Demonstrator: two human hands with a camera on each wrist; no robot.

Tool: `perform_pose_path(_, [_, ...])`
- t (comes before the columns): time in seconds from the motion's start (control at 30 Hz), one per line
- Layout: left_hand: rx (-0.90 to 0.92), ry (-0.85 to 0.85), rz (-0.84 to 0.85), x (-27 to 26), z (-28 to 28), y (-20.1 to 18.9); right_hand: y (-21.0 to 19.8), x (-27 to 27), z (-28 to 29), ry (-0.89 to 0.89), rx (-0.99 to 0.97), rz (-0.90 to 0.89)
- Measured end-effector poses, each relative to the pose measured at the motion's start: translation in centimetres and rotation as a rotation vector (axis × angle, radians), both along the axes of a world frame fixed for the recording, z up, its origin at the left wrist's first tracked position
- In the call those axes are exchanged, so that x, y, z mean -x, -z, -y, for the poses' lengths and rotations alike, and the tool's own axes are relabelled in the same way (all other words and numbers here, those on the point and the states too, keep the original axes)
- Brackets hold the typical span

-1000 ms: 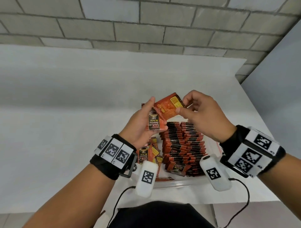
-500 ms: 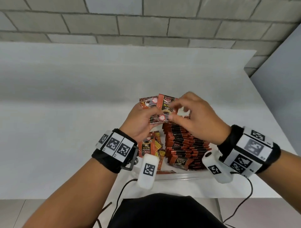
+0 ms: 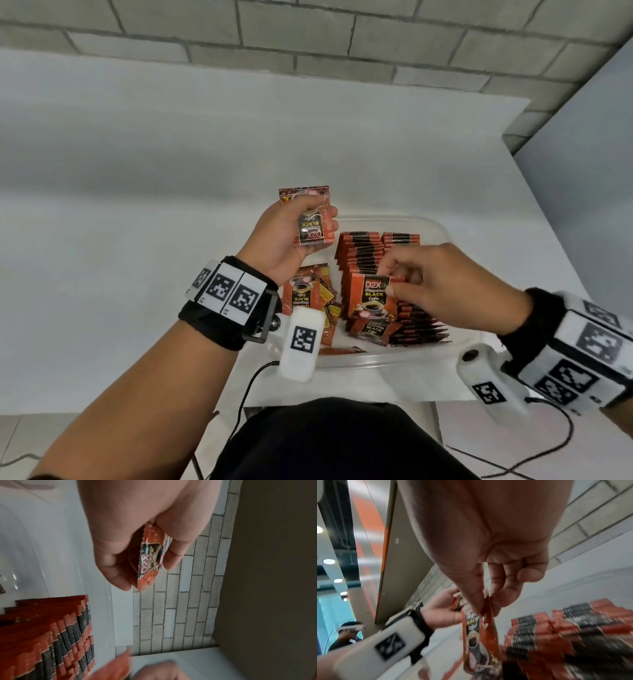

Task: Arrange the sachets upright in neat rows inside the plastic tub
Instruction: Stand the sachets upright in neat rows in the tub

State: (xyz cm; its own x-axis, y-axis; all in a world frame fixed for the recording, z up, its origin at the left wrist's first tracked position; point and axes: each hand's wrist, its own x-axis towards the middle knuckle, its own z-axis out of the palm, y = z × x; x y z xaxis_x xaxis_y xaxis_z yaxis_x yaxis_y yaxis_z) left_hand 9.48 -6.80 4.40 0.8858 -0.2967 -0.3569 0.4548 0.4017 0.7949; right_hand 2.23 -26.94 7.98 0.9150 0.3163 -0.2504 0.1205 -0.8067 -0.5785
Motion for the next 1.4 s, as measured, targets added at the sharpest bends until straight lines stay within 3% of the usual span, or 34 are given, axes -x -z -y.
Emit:
perform_pose_path(0.2, [0.001,0.033,0.001,-0.2,0.4,-0.2,2.2,1.4,0.0,-0.081,0.214,-0.086])
perform_pose_path(0.6, [-0.003,0.08,-0.002,0.1,0.6,-0.2,3.3,2.2,-1.5,-0.287,0.622,0.034])
perform_pose_path(0.83, [0.022,0.067,-0.006,0.3,0.4,-0.4,3.2,1.4,-2.6,-0.325,0.764,-0.037])
perform_pose_path(1.2, [0.036,0.088,-0.036,0.4,0.3,-0.4,2.4,1.0,-1.6,-0.287,0.64,-0.039])
perform_pose_path(1.4, [0.069,0.062,-0.05,0.4,0.7,-0.3,-0.4,-0.9,-0.5,-0.172,0.385,-0.111])
